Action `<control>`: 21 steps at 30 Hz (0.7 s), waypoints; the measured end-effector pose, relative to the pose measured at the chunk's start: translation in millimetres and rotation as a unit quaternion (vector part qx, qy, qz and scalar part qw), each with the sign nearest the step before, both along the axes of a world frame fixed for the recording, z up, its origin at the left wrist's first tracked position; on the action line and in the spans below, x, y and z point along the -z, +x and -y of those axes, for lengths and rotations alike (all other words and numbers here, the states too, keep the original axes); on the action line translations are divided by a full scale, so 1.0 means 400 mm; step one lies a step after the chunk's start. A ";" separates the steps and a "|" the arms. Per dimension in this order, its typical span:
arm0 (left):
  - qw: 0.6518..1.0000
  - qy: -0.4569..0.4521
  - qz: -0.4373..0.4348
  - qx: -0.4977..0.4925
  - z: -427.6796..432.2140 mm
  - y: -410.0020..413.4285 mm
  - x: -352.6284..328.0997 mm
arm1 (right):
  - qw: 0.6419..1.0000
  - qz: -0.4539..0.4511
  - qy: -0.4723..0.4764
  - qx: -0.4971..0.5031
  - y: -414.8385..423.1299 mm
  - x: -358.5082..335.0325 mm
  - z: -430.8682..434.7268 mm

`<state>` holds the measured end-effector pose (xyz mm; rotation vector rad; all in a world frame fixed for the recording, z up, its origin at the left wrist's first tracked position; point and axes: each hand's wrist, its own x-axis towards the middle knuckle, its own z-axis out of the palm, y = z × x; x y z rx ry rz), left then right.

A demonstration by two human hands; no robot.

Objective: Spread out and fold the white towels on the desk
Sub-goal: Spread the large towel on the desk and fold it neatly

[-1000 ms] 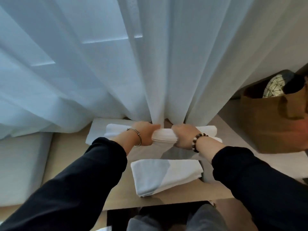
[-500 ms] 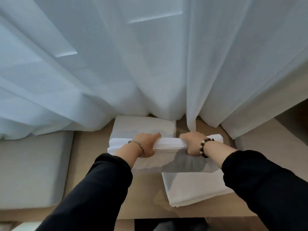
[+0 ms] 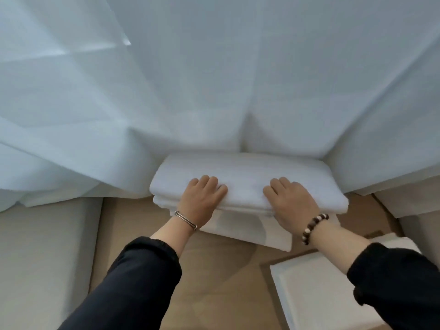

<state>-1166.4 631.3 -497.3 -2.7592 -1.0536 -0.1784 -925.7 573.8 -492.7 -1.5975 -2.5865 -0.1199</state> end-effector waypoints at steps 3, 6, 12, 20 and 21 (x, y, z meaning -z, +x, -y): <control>1.000 0.005 -0.016 0.010 -0.007 -0.010 0.130 | 0.999 0.026 0.028 0.031 -0.037 0.134 0.011; 0.998 -0.046 -0.047 0.025 0.030 -0.005 0.256 | 0.997 0.050 -0.039 0.036 -0.076 0.248 0.046; 0.997 -0.021 0.070 0.015 0.040 -0.024 0.326 | 1.000 0.013 0.006 0.023 -0.074 0.290 0.063; 0.997 -0.044 0.053 0.026 0.073 -0.082 0.343 | 0.998 0.032 -0.024 0.038 -0.150 0.316 0.114; 0.996 -0.070 0.045 0.030 0.077 -0.085 0.344 | 0.997 0.040 -0.049 0.040 -0.153 0.323 0.115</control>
